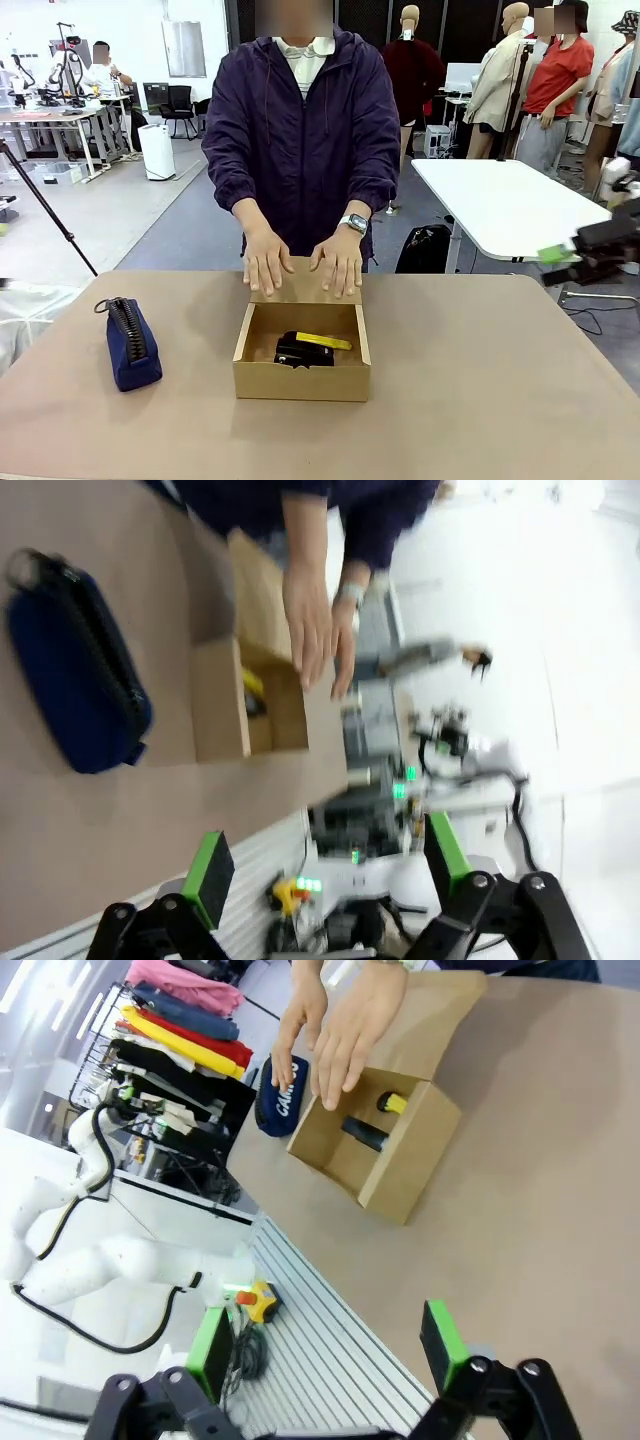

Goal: Pack the items into the box.
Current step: Close the Mailer Box.

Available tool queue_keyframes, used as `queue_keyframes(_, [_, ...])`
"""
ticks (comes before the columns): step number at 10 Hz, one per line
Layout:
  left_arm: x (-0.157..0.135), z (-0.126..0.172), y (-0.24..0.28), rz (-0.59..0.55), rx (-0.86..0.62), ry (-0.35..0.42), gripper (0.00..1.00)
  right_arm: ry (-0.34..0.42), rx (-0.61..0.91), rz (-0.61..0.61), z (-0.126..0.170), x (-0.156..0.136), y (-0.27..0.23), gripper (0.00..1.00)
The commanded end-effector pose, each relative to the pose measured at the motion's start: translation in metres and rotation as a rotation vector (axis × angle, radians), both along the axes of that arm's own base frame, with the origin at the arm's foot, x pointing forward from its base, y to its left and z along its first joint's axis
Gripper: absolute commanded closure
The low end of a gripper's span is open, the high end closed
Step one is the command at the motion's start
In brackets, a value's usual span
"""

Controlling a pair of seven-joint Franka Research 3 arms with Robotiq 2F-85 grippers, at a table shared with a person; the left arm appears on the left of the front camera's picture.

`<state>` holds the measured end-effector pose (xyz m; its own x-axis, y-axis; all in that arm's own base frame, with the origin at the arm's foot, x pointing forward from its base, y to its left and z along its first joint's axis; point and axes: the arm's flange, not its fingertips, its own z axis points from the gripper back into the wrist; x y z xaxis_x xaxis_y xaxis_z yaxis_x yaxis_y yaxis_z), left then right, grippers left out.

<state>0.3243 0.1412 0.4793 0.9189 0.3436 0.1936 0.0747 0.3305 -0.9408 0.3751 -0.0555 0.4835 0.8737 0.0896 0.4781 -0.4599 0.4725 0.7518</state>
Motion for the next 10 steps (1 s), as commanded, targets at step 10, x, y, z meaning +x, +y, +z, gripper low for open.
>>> queue_keyframes(10, [0.124, -0.039, -0.140, -0.246, 0.058, 0.130, 0.00, 0.170, 0.001, -0.023, -0.048, 0.129, 0.103, 0.00])
